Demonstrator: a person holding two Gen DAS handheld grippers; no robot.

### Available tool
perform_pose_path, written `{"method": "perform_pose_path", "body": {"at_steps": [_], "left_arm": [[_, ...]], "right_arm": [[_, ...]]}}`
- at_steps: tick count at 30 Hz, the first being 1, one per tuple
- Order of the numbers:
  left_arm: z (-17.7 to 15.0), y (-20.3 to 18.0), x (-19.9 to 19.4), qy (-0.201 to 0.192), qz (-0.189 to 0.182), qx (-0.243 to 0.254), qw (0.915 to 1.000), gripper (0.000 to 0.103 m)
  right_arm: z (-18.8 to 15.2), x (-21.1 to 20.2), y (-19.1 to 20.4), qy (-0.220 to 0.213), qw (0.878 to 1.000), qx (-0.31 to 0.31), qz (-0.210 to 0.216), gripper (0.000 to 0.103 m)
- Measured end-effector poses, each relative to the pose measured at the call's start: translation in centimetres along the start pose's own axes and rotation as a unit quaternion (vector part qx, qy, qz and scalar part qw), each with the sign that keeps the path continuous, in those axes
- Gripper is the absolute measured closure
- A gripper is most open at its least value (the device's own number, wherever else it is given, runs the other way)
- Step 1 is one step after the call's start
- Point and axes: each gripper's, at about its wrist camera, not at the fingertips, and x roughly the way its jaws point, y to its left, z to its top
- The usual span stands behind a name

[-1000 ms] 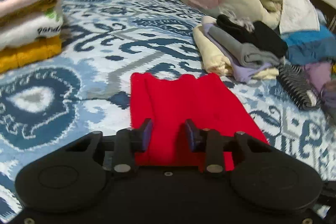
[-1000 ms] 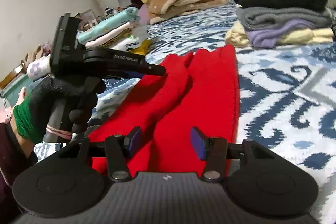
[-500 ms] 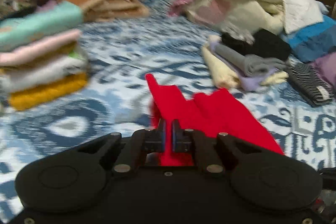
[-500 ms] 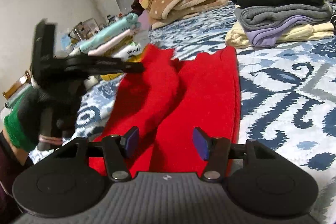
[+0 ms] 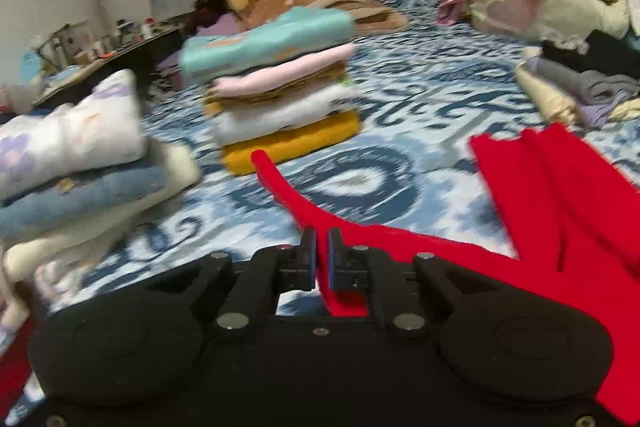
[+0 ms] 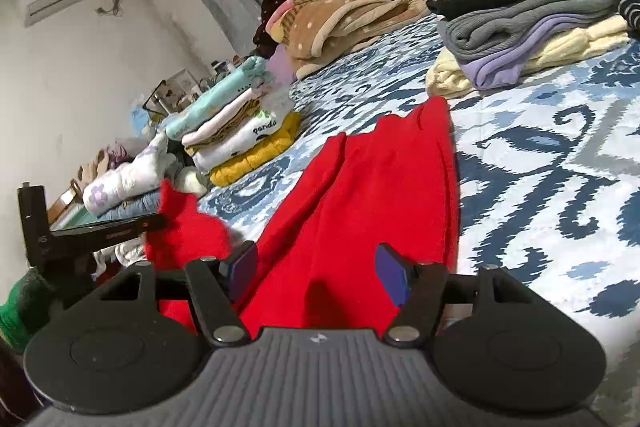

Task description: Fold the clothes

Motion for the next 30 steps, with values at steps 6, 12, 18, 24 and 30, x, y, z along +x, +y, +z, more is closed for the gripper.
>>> {"method": "perform_pose_path", "body": {"at_steps": [6,12,18,24,30], "left_arm": [[-2.1,3.9,-1.6,-0.005,0.029,-0.038,0.9988,0.1],[-3.7,6.2,-1.2,-0.005,0.04,-0.066,0.997,0.1],[-4.9,7.0,-0.5,0.012,0.047,-0.079,0.9957,0.1],[-6.2,10.6,1.2,0.101,0.087,-0.158,0.9784,0.082],[-4.5,9.8,-0.5,0.042,0.025,-0.161,0.9858,0.082]], "right_arm": [[-0.5,0.6,0.4,0.012,1.0,-0.013,-0.008,0.038],[-0.8,0.5,0.8,0.019,0.999,-0.031,-0.015,0.038],[-1.1,0.7,1.6,0.028,0.997,-0.066,-0.027,0.038],[-1.1,0.4,2.7,0.029,0.994,-0.104,-0.036,0.038],[-1.7,-0.2,6.2,0.016,0.979,-0.204,-0.018,0.04]]}}
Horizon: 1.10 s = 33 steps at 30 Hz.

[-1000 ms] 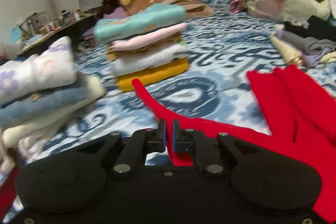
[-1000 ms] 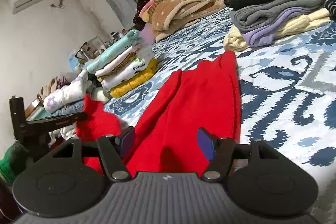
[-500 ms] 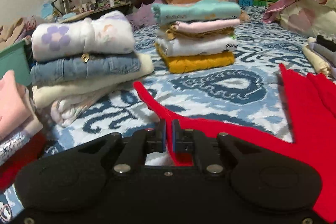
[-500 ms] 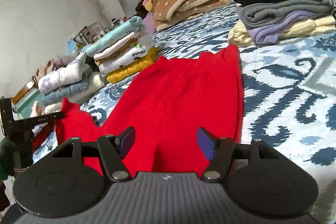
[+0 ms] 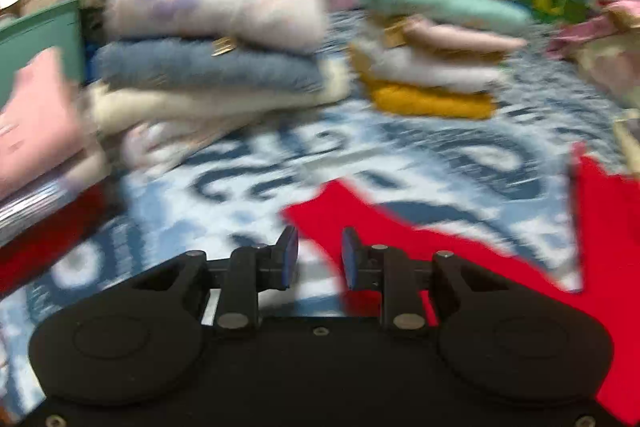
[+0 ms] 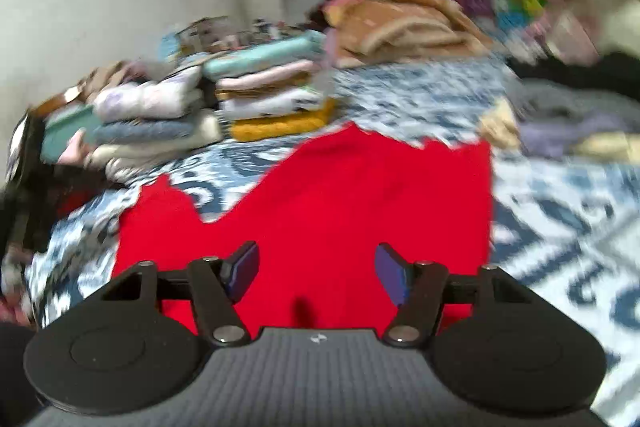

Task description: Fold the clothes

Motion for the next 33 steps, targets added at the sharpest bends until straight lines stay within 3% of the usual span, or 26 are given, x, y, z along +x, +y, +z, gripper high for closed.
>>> {"method": "perform_pose_path", "body": {"at_steps": [3,4,6,8,10,13,14,15,16,18,22,25,26,27,30,33], "left_arm": [[-0.2,-2.0,1.5,0.012,-0.034,0.034,0.9988,0.082],[-0.4,-2.5,2.5,0.03,-0.027,0.049,0.998,0.081],[-0.8,-2.4,4.6,0.076,0.028,0.055,0.9952,0.073],[-0.1,-3.4,3.4,0.059,0.034,0.06,0.9959,0.075],[0.2,-5.5,1.5,0.025,0.015,0.099,0.9947,0.075],[0.6,-8.8,0.0,0.006,-0.034,0.139,0.9897,0.075],[0.8,-10.0,-0.2,0.0,-0.052,0.15,0.9874,0.075],[1.2,-11.1,-0.3,-0.004,-0.069,0.16,0.9847,0.075],[1.6,-12.3,-0.1,-0.005,-0.084,0.169,0.982,0.077],[2.1,-14.8,0.4,-0.007,-0.114,0.189,0.9753,0.085],[2.6,-19.6,2.0,-0.011,-0.166,0.225,0.9599,0.089],[2.9,-22.1,4.4,0.002,-0.202,0.227,0.9527,0.09],[3.2,-22.3,5.7,0.014,-0.201,0.216,0.9554,0.09],[3.5,-21.9,7.7,0.036,-0.183,0.19,0.9638,0.09],[4.4,-20.7,12.4,0.086,-0.135,0.127,0.9789,0.1],[5.2,-21.3,10.3,0.045,-0.141,0.148,0.9778,0.1]], "right_arm": [[-0.2,0.6,3.1,0.01,0.997,-0.068,0.024,0.056],[-0.4,0.9,4.2,0.015,0.995,-0.091,0.029,0.062],[-0.9,1.6,6.8,0.033,0.989,-0.143,0.035,0.067],[-1.8,2.6,9.3,0.054,0.978,-0.198,0.022,0.071],[-2.5,3.1,11.3,0.058,0.97,-0.236,0.014,0.073],[-2.1,3.7,12.9,0.041,0.972,-0.228,0.019,0.073],[-2.2,4.3,13.5,0.053,0.97,-0.236,0.029,0.073],[-2.4,4.8,14.2,0.065,0.967,-0.244,0.038,0.073],[-3.2,5.6,14.7,0.098,0.959,-0.263,0.045,0.081],[-4.1,5.2,15.7,0.081,0.95,-0.299,0.038,0.082],[-3.1,4.2,14.7,0.069,0.963,-0.251,0.071,0.083],[-3.0,4.4,14.1,0.074,0.965,-0.237,0.08,0.083],[-3.0,4.4,14.0,0.075,0.966,-0.234,0.082,0.083],[-3.0,4.4,13.9,0.076,0.966,-0.23,0.084,0.083],[-2.6,4.6,13.4,0.078,0.969,-0.216,0.092,0.083],[-2.4,4.4,12.5,0.079,0.973,-0.195,0.098,0.08]]}}
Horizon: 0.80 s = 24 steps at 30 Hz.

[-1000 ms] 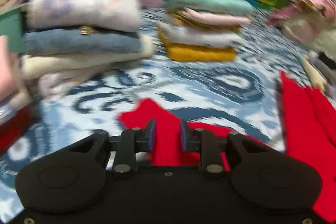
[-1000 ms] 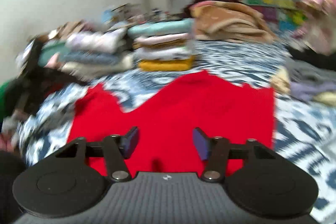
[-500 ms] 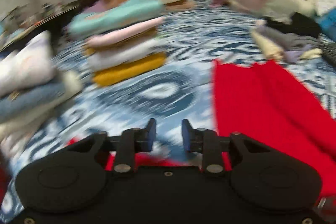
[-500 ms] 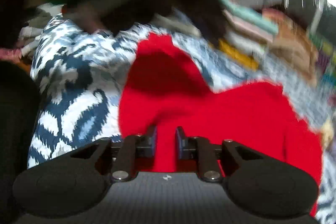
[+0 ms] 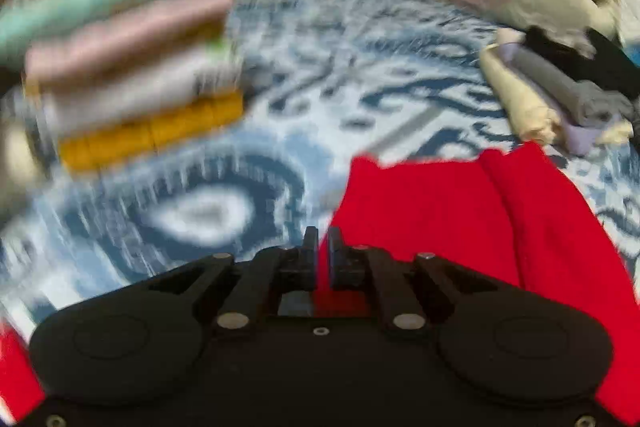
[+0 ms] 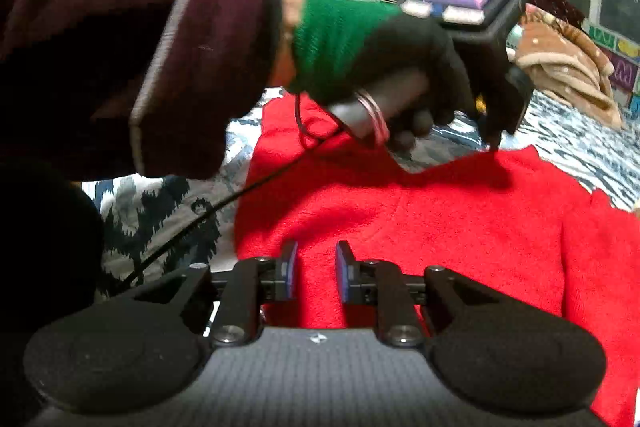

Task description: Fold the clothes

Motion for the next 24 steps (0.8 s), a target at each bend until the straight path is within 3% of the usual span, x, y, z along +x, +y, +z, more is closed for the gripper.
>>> {"method": "perform_pose_path", "body": {"at_steps": [3,5,8,10,13,16,18,21,24], "left_arm": [[0.7,-0.8,0.3,-0.011,-0.033,0.003,0.9994,0.1],[1.3,-1.4,1.9,0.001,-0.033,0.014,0.9994,0.1],[1.2,-0.7,4.9,0.048,-0.011,-0.01,0.9988,0.098],[1.4,-0.2,3.6,0.037,-0.012,-0.032,0.9987,0.098],[0.2,-0.3,0.1,0.015,0.012,-0.016,0.9997,0.096],[-2.3,0.5,-4.4,0.002,0.015,-0.055,0.9984,0.095],[-4.6,0.4,-7.4,-0.006,0.014,-0.077,0.9969,0.082],[-7.6,-0.3,-10.1,0.005,0.02,-0.106,0.9942,0.074],[-9.8,-2.0,-11.9,0.019,0.016,-0.095,0.9952,0.067]], "right_arm": [[-0.1,0.0,-0.3,0.0,1.0,0.01,0.007,0.08],[-0.1,0.2,-0.2,-0.001,1.0,0.014,0.009,0.08],[-0.1,0.0,-0.5,-0.002,1.0,0.027,0.015,0.08],[0.0,-0.5,-1.1,-0.004,0.999,0.043,0.021,0.08],[0.2,-2.3,-2.1,-0.016,0.998,0.06,0.019,0.08],[0.1,-4.8,-4.2,-0.032,0.995,0.092,0.018,0.077],[0.0,-6.2,-6.4,-0.047,0.991,0.123,0.015,0.075],[-0.7,-8.1,-10.0,-0.064,0.982,0.176,-0.016,0.075],[-1.4,-9.0,-13.7,-0.073,0.972,0.215,-0.062,0.075]]}}
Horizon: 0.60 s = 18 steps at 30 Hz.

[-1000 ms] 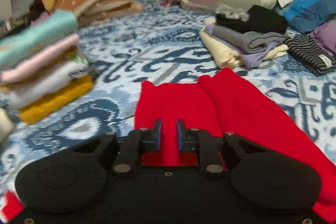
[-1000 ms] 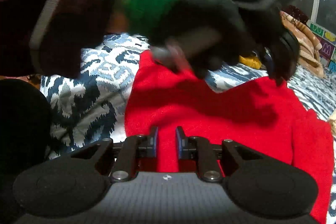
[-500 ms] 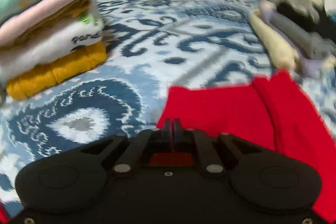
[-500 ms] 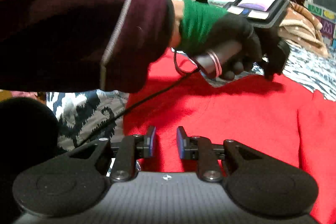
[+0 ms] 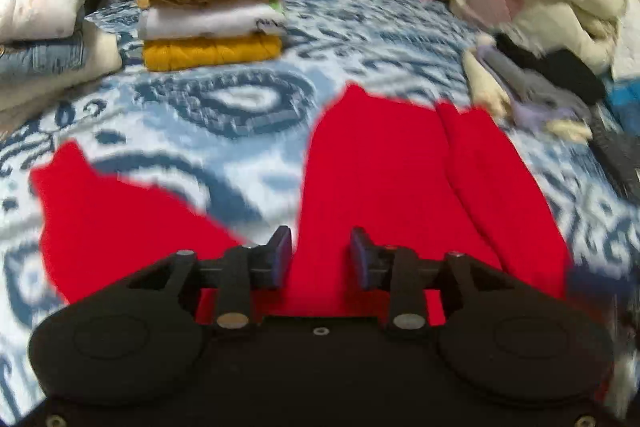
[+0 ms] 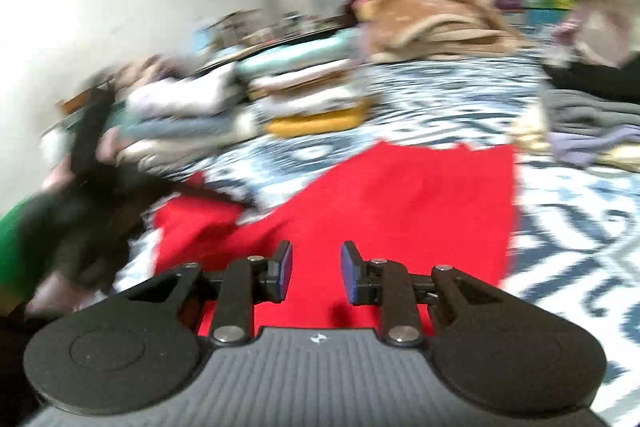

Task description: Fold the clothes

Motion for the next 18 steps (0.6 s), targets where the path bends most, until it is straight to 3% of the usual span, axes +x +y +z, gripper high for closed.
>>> {"method": "perform_pose_path", "body": {"at_steps": [2,6,9,18], "left_arm": [[-1.5,-1.1,-1.2,0.0,0.003,0.02,0.9998,0.055],[-5.1,-3.1,-2.0,0.002,0.017,0.064,0.9978,0.054],[-6.5,-4.2,-0.5,-0.003,0.034,0.108,0.9935,0.049],[-6.2,-3.8,0.0,-0.011,0.019,0.105,0.9942,0.049]], "right_arm": [[0.6,0.4,-2.1,-0.008,0.999,0.015,-0.028,0.075],[1.4,2.8,-6.0,-0.011,0.997,0.041,-0.071,0.074],[1.4,5.1,-7.8,0.005,0.995,0.048,-0.093,0.073],[3.7,8.7,-11.7,0.017,0.994,0.026,-0.108,0.068]]}}
